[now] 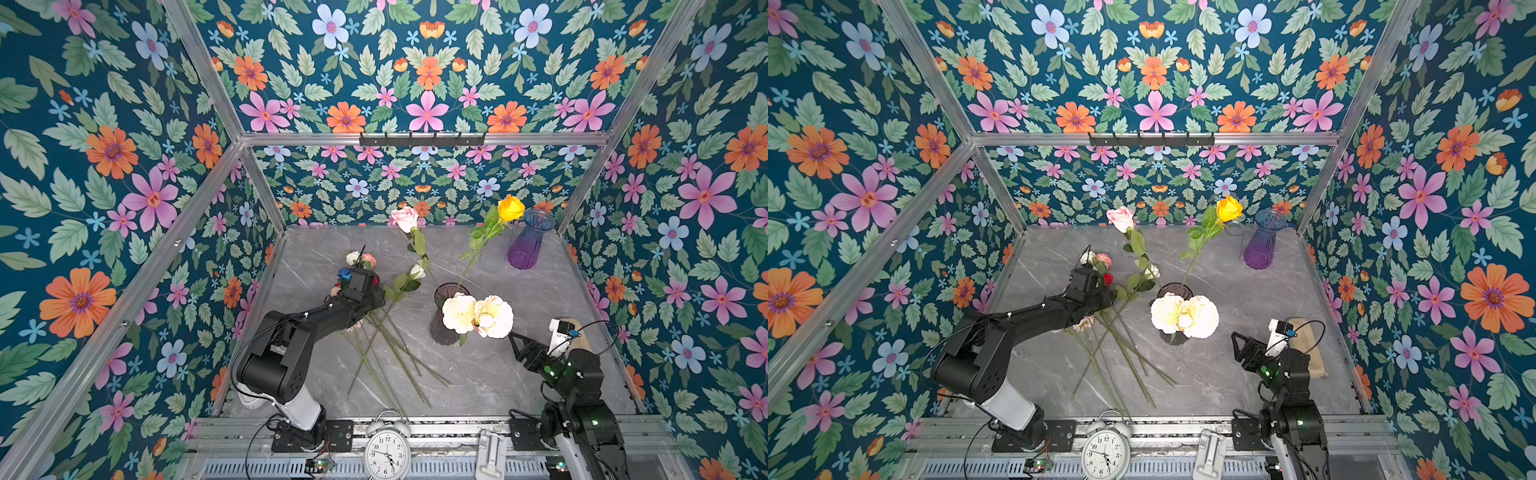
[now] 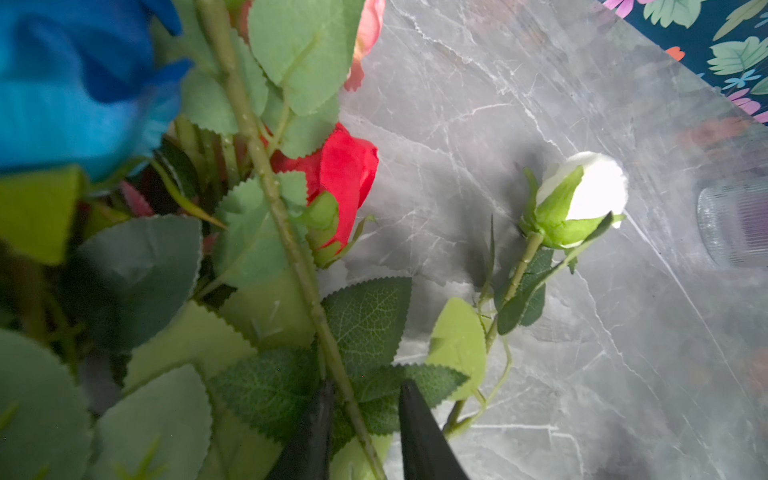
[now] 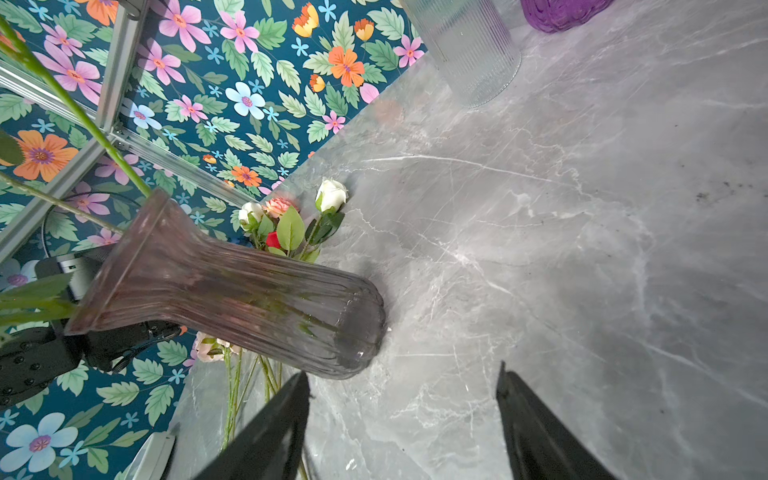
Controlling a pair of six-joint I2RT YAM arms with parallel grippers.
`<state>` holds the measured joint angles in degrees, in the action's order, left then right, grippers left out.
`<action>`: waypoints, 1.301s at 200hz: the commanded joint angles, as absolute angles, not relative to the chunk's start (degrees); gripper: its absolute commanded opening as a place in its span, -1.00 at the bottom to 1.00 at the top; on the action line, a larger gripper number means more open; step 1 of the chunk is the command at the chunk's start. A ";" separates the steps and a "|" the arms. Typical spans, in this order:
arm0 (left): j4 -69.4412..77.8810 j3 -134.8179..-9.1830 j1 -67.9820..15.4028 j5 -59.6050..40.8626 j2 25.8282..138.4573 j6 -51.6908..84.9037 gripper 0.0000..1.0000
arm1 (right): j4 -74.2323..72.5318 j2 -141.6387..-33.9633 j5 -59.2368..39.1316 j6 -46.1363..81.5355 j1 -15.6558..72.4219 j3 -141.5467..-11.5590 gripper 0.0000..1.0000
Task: Arrange the flowers into the vase
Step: 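Move the left gripper down into the rose bunch toward a white rose stem, then close the left gripper on the white rose stem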
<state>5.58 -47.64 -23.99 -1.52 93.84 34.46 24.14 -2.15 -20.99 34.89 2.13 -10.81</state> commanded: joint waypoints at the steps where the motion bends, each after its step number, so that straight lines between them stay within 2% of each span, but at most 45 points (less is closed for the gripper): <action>1: 6.24 -48.25 -23.91 -2.00 94.20 34.38 -0.47 | 22.57 -2.46 -21.22 35.07 2.13 -10.62 0.46; 57: 6.65 -49.89 -23.78 -3.75 95.86 35.32 -0.54 | 22.11 -2.90 -21.31 35.16 2.13 -10.55 0.46; 69: 7.15 -49.75 -23.74 -4.17 96.06 35.68 -0.64 | 22.10 -2.81 -21.36 35.14 2.12 -10.54 0.45; 143: 12.05 -47.62 -23.75 -9.10 94.54 37.78 -0.86 | 22.32 -2.81 -21.17 35.18 2.18 -10.63 0.46; 201: 16.90 -44.26 -23.74 -12.82 90.17 40.51 -0.87 | 22.80 -2.60 -21.01 35.24 2.16 -10.72 0.45; 260: 17.59 -43.80 -23.75 -15.18 88.41 40.82 -0.99 | 23.18 -2.20 -20.91 35.23 2.12 -10.72 0.45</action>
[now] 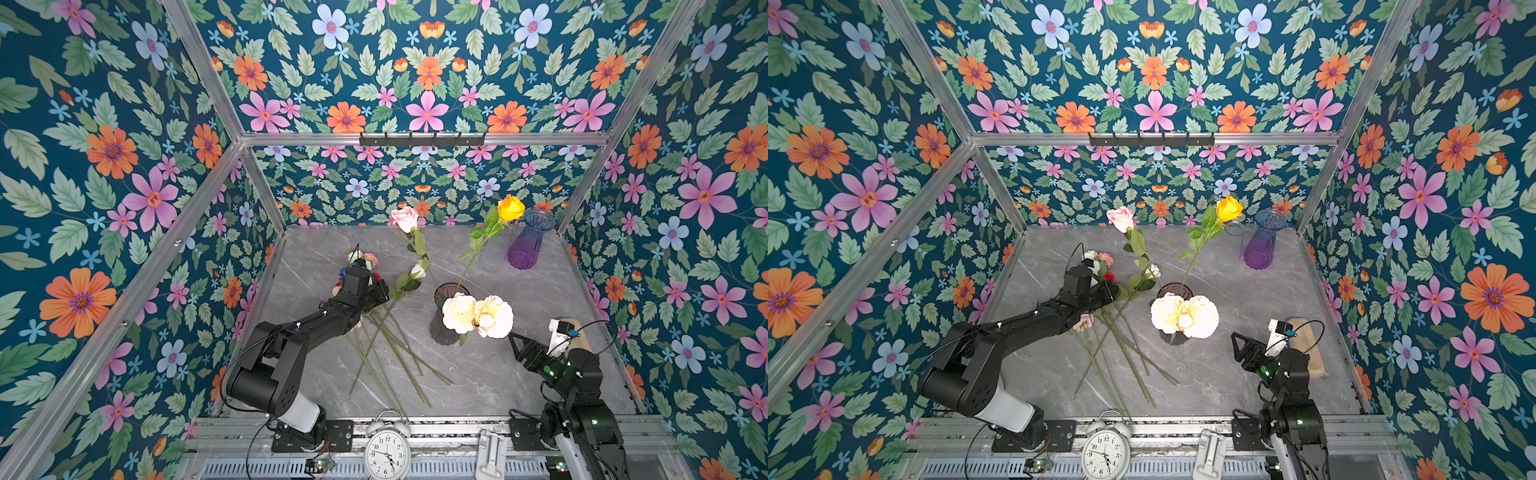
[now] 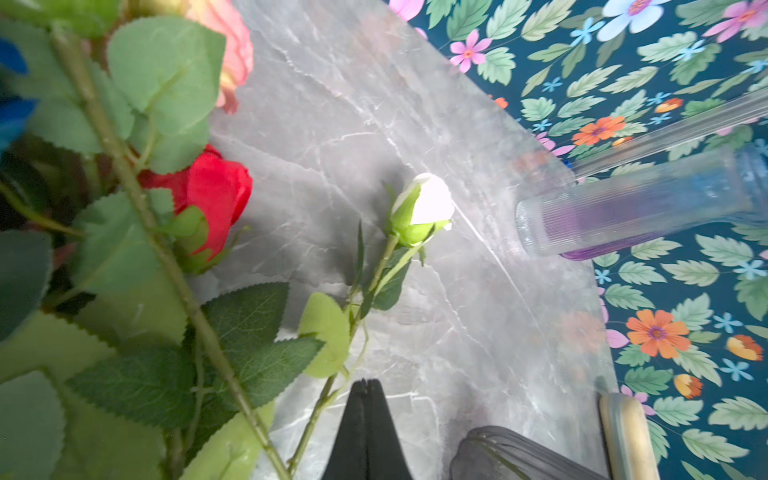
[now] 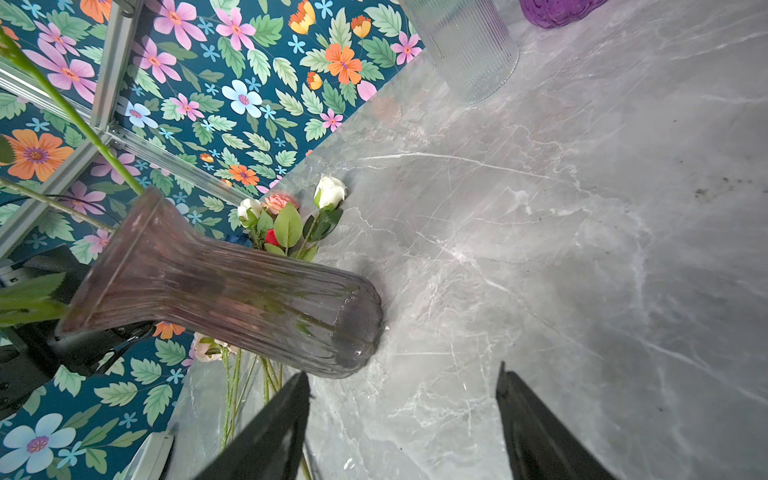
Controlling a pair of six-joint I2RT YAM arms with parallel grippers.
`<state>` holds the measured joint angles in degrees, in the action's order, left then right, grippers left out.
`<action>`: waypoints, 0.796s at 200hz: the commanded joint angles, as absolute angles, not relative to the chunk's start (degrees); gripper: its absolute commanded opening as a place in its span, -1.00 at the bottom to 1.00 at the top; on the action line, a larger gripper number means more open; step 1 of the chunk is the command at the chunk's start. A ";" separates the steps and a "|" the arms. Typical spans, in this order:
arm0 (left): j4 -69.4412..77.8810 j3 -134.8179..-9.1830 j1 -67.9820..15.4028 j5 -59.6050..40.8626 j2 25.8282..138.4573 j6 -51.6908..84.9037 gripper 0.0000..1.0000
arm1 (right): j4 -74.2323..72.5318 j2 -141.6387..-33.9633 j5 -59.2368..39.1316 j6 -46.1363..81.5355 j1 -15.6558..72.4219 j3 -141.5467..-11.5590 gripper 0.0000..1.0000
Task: Arrange the flowers into the vase
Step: 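Close the left gripper on the white rose stem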
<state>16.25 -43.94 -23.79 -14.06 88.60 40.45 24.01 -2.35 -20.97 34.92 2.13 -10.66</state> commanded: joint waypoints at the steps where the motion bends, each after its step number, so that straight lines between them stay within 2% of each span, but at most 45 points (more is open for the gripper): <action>1: 17.58 -43.83 -23.74 -15.11 88.41 40.80 -0.99 | 23.19 -2.20 -20.91 35.24 2.12 -10.72 0.45; 52: 15.76 -42.78 -23.73 -15.93 89.43 39.02 -0.76 | 23.88 -1.41 -20.92 35.24 2.18 -10.81 0.46; 115: 11.34 -40.46 -23.74 -11.45 88.77 34.99 -0.47 | 23.88 -1.28 -20.98 35.22 2.18 -10.81 0.45; 159: 11.34 -39.98 -23.73 -12.73 89.54 34.41 -0.46 | 23.90 -1.31 -21.03 35.24 2.15 -10.74 0.45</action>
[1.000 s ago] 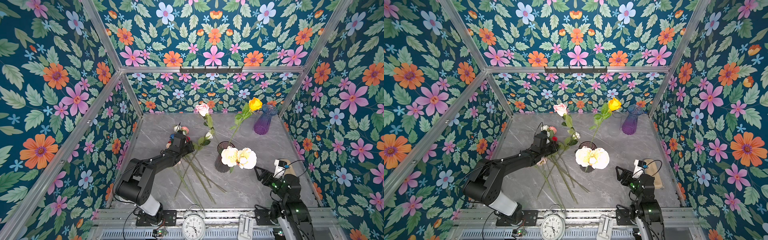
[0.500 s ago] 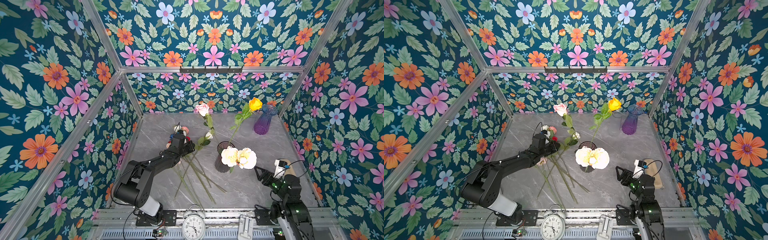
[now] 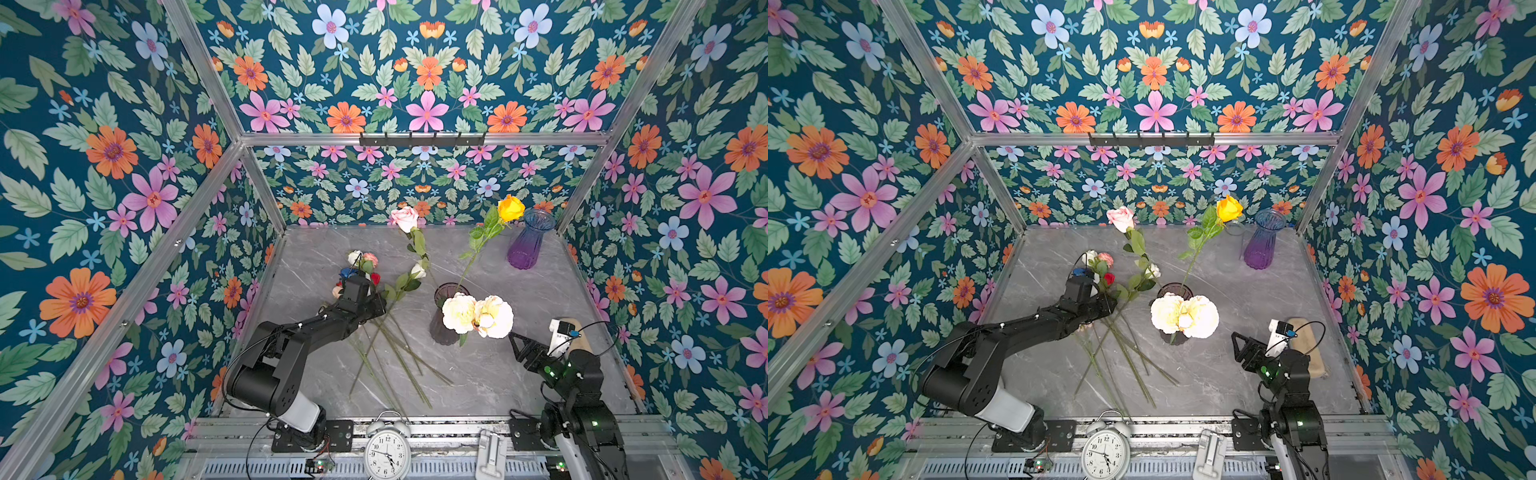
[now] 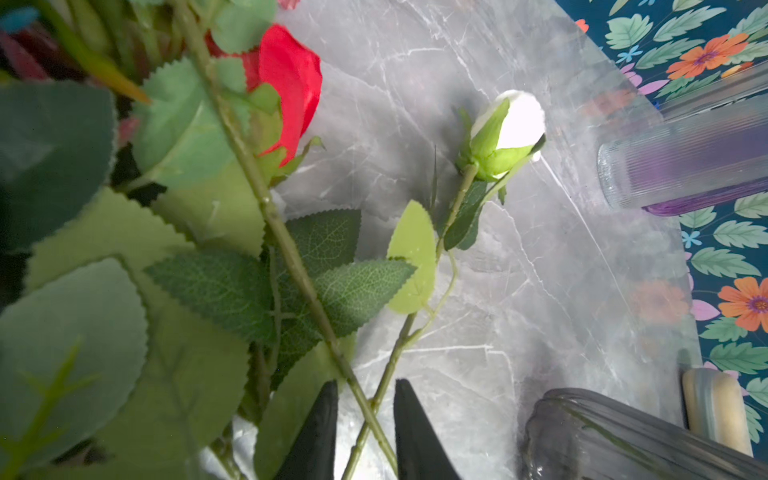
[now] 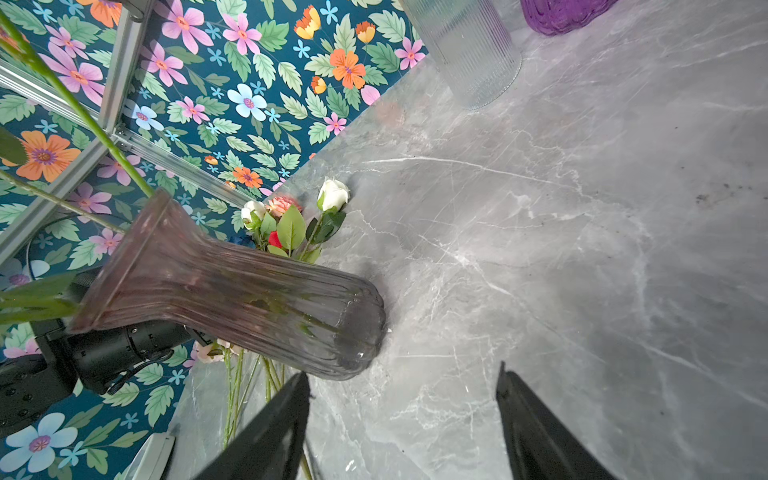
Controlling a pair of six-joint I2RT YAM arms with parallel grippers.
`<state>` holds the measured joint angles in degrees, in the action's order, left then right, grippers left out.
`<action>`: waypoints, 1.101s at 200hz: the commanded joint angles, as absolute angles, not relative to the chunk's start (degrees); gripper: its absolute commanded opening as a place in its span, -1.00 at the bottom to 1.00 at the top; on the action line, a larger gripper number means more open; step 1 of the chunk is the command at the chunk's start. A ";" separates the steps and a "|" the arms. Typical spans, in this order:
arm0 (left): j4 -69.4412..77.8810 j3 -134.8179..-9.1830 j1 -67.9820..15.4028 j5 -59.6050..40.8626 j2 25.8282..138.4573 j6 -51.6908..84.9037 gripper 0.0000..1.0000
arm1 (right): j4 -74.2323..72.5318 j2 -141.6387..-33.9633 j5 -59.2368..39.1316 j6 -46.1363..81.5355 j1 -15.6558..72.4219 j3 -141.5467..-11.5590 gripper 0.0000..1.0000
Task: Arrange the flowers into the vase
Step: 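Close the left gripper on the white rose stem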
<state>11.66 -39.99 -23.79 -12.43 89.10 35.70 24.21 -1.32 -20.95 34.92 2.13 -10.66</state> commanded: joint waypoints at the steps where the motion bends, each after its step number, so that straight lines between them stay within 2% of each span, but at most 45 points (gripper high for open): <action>1: 11.34 -39.94 -23.73 -12.74 89.59 34.41 -0.46 | 23.86 -1.31 -21.02 35.24 2.13 -10.78 0.45; 89: 17.70 -41.04 -23.73 -18.46 96.35 36.31 -0.50 | 24.01 -1.32 -21.04 35.23 2.14 -10.81 0.46; 120: 19.76 -41.18 -23.77 -20.18 96.43 37.35 -0.73 | 24.08 -1.29 -20.99 35.24 2.12 -10.80 0.46; 161: 19.95 -40.96 -23.73 -20.83 92.52 37.27 -1.00 | 24.08 -1.31 -20.85 35.23 2.11 -10.81 0.45; 205: 26.93 -38.67 -23.73 -25.76 85.34 38.59 -1.00 | 23.94 -1.32 -20.92 35.24 2.17 -10.79 0.46; 220: 28.38 -37.82 -23.75 -24.65 81.41 39.62 -1.00 | 23.98 -1.32 -20.92 35.18 2.18 -10.78 0.46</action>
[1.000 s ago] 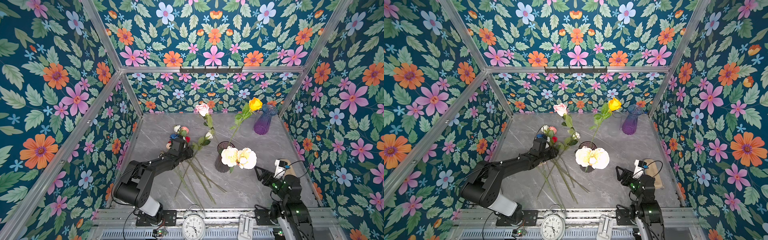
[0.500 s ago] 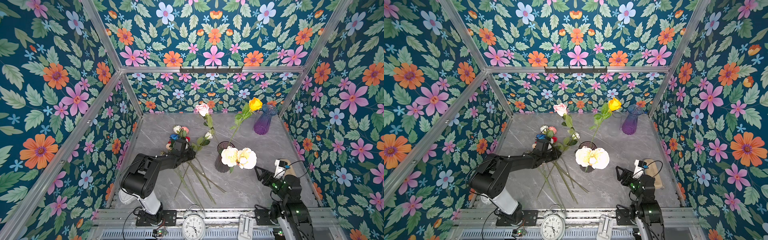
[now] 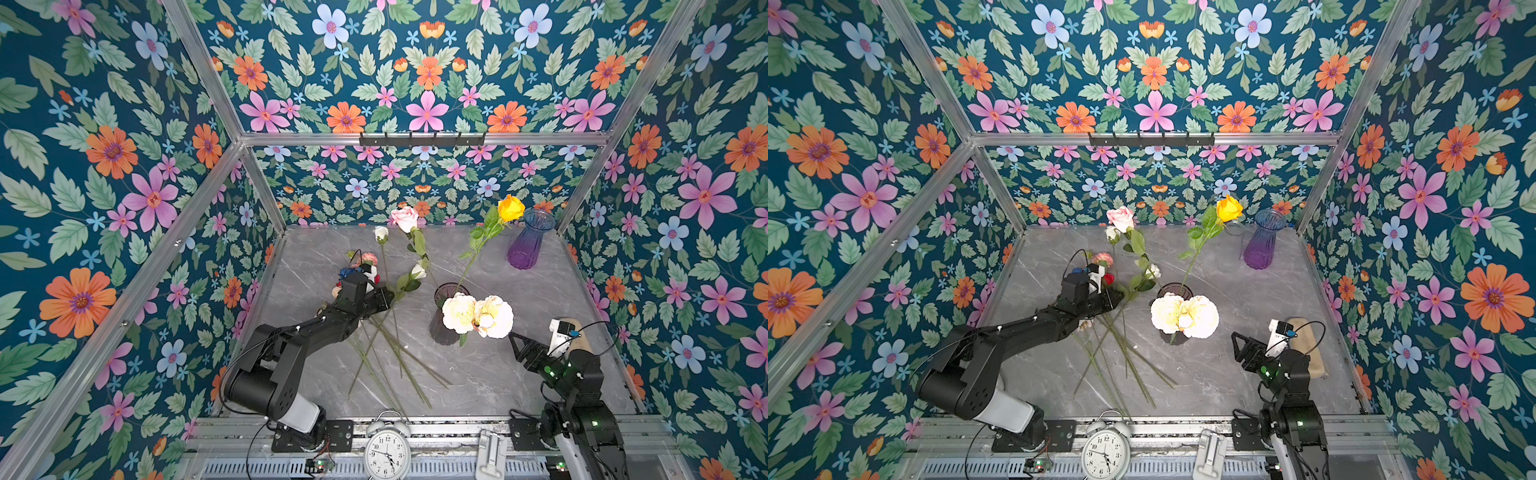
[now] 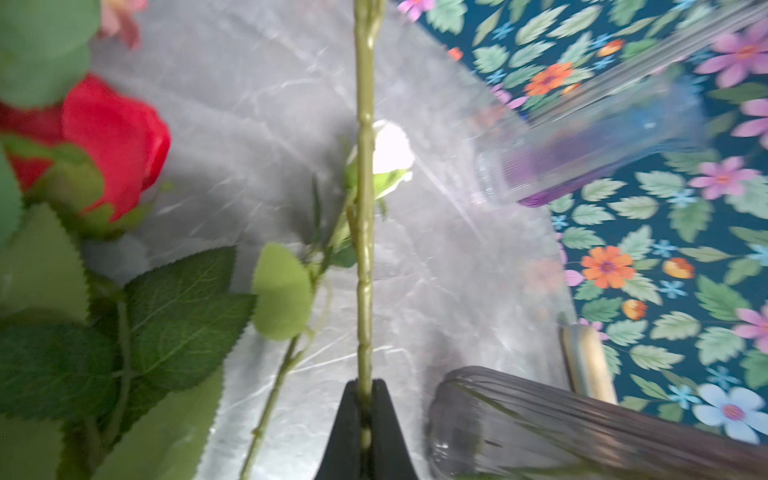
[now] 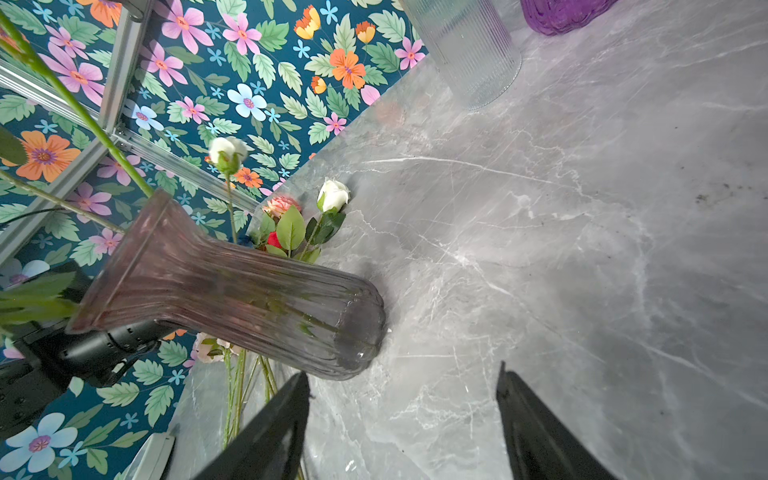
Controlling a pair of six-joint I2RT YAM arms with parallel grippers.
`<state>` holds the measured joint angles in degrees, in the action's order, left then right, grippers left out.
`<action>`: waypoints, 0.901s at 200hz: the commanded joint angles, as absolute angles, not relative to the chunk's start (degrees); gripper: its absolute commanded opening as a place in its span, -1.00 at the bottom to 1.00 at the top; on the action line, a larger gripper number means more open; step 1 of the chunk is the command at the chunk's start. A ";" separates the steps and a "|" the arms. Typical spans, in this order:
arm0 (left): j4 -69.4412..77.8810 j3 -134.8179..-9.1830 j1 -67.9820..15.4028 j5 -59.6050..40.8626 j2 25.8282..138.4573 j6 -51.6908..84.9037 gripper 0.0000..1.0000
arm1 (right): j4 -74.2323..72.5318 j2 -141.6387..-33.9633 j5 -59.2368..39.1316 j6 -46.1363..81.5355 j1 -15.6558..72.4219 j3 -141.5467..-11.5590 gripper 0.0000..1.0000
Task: Arrange the flowers into the vase
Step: 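Close the left gripper on the white rose stem, then lift the white rose upward out of the bunch with the left gripper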
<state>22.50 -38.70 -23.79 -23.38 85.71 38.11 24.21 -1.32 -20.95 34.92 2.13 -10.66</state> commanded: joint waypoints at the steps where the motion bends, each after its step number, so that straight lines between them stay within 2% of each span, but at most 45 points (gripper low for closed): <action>1: 28.43 -37.76 -23.74 -24.59 81.09 39.72 -1.00 | 23.99 -1.32 -20.87 35.17 2.14 -10.79 0.46; 45: 32.36 -33.95 -23.73 -15.63 62.66 40.84 -1.00 | 24.03 -1.27 -20.92 35.21 2.15 -10.81 0.45; 83: 59.32 -26.82 -24.00 -12.36 49.89 42.65 -1.00 | 23.86 -1.32 -20.98 35.23 2.13 -10.70 0.46; 103: 72.98 -26.38 -24.08 -14.04 49.67 42.49 -1.00 | 23.72 -1.40 -20.99 35.33 2.14 -10.72 0.45; 137: 94.50 -30.63 -25.15 -24.36 56.86 44.16 -1.00 | 23.50 -1.67 -20.95 35.32 2.12 -10.72 0.45; 156: 95.45 -34.93 -28.33 -27.22 60.14 41.68 -1.00 | 23.52 -1.76 -20.96 35.33 2.13 -10.72 0.45; 180: 95.08 -37.94 -34.52 -30.31 62.88 29.38 -1.00 | 23.48 -1.76 -21.00 35.33 2.14 -10.72 0.45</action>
